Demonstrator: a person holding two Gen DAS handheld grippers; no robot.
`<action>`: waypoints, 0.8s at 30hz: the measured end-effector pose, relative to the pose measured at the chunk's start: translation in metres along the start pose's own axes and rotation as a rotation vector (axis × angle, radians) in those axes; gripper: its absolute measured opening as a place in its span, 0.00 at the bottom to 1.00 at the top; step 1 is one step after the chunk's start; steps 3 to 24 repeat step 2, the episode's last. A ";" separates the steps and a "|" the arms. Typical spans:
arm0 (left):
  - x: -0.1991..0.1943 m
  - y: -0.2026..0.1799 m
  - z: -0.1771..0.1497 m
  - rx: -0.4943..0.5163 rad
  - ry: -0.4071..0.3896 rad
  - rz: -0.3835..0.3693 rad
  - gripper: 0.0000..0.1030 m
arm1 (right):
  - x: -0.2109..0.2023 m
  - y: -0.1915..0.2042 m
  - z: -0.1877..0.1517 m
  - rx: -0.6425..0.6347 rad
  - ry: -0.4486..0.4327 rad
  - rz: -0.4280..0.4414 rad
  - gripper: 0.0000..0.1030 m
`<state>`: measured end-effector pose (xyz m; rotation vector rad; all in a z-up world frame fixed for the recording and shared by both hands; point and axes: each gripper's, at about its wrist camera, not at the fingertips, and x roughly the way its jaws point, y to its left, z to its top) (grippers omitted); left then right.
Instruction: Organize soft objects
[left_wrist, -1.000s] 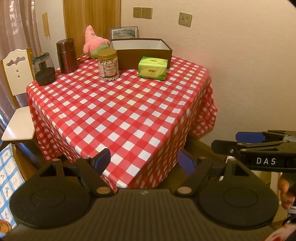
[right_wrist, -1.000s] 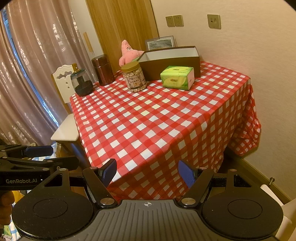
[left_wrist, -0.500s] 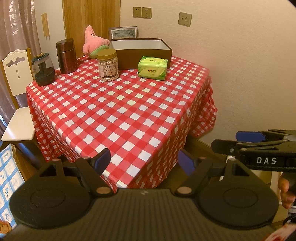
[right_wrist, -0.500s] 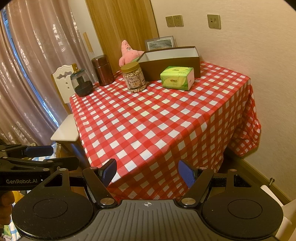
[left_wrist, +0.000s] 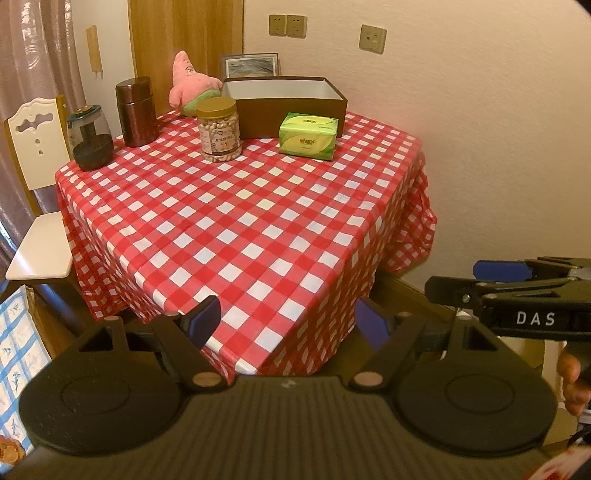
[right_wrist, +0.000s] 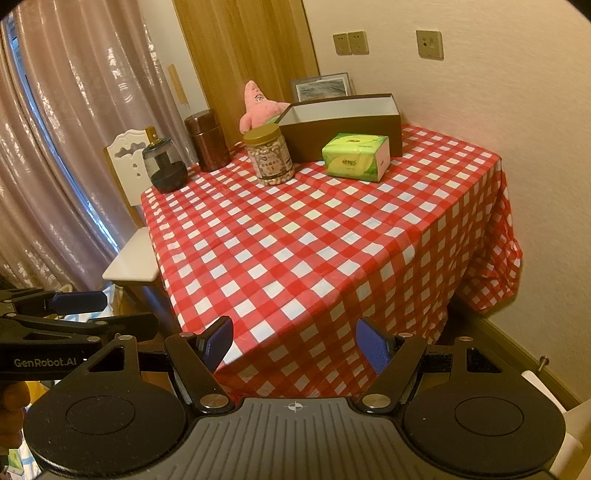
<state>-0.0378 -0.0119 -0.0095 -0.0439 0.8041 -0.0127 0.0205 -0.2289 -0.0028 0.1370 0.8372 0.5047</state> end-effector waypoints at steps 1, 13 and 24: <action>0.000 0.000 0.000 -0.001 0.001 0.000 0.76 | 0.001 0.000 0.000 0.000 0.000 0.001 0.71; 0.001 0.001 0.000 -0.002 0.004 -0.002 0.76 | 0.000 0.000 0.000 0.001 0.000 0.000 0.71; 0.001 0.001 0.000 -0.002 0.004 -0.002 0.76 | 0.000 0.000 0.000 0.001 0.000 0.000 0.71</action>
